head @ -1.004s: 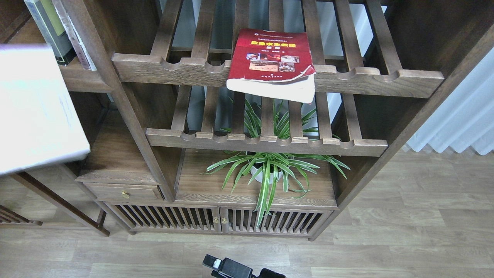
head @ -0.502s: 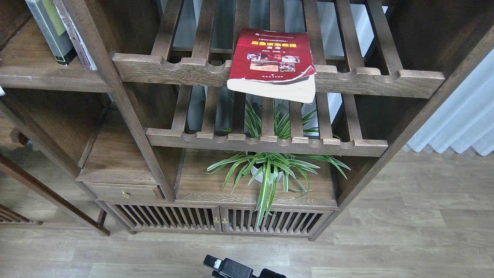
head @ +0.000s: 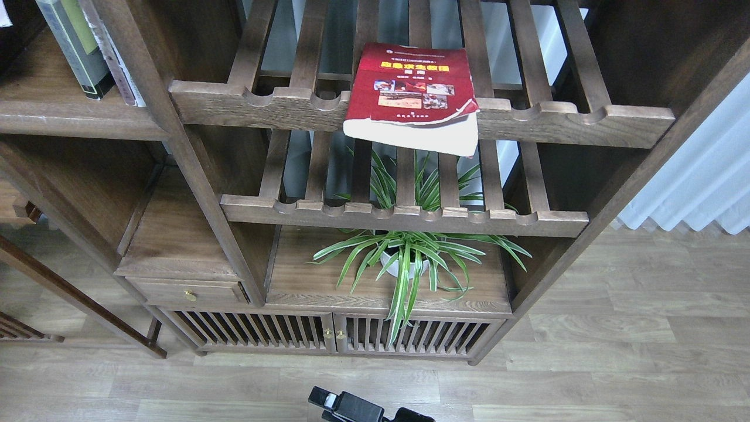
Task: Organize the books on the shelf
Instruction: 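Carry the white book with the left gripper onto the side shelf section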
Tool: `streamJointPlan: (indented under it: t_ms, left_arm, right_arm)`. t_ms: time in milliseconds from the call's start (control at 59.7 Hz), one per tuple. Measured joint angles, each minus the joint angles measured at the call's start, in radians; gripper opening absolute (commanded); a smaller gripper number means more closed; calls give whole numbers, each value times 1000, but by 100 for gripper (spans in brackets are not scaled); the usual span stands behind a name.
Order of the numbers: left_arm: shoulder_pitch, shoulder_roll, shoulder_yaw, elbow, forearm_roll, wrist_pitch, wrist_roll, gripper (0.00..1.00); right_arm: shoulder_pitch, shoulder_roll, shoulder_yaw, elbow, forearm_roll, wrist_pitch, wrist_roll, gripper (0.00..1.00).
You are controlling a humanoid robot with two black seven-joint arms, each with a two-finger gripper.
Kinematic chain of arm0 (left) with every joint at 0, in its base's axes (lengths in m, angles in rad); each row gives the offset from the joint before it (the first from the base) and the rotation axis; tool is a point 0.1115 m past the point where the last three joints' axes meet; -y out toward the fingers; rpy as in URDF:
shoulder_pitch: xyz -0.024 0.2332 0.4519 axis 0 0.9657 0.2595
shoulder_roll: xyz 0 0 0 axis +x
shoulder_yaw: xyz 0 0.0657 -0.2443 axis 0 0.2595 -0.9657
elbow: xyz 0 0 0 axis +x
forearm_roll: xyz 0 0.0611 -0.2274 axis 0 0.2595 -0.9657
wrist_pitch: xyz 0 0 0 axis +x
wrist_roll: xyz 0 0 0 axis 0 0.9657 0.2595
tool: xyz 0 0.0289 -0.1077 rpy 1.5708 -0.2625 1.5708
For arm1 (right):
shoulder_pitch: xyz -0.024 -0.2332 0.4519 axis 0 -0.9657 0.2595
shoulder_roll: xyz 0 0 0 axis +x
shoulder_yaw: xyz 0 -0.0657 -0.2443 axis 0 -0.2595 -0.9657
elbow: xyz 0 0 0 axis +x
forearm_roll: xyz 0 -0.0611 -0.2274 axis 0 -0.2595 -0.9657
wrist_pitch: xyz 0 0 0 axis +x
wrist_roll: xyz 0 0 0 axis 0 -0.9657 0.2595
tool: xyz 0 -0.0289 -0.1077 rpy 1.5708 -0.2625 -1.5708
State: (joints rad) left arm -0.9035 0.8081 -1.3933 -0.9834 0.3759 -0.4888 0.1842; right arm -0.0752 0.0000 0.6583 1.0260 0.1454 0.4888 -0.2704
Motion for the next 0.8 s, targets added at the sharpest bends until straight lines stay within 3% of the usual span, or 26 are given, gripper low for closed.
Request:
streamJointPlan:
  t_ms: [167, 234, 285, 402, 803]
  left_arm:
    - [-129, -54, 102, 114, 3, 0, 13, 11]
    - [-160, -71, 128, 154, 3, 0, 17, 23]
    - [-175, -84, 143, 172, 3, 0, 17, 38]
    - [-186, -107, 169, 187, -2, 0, 16, 53]
    - [-134, -103, 148, 177, -175, 0, 2, 57]
  right_arm:
    - [0, 0, 2, 0, 0, 0, 1, 99]
    - [0, 0, 7, 0, 0, 0, 2, 99]
    - [0, 0, 10, 0, 0, 0, 2, 99]
    - [0, 0, 13, 1, 0, 0, 2, 99]
    - [-2, 0, 36, 2, 3, 0, 16, 99]
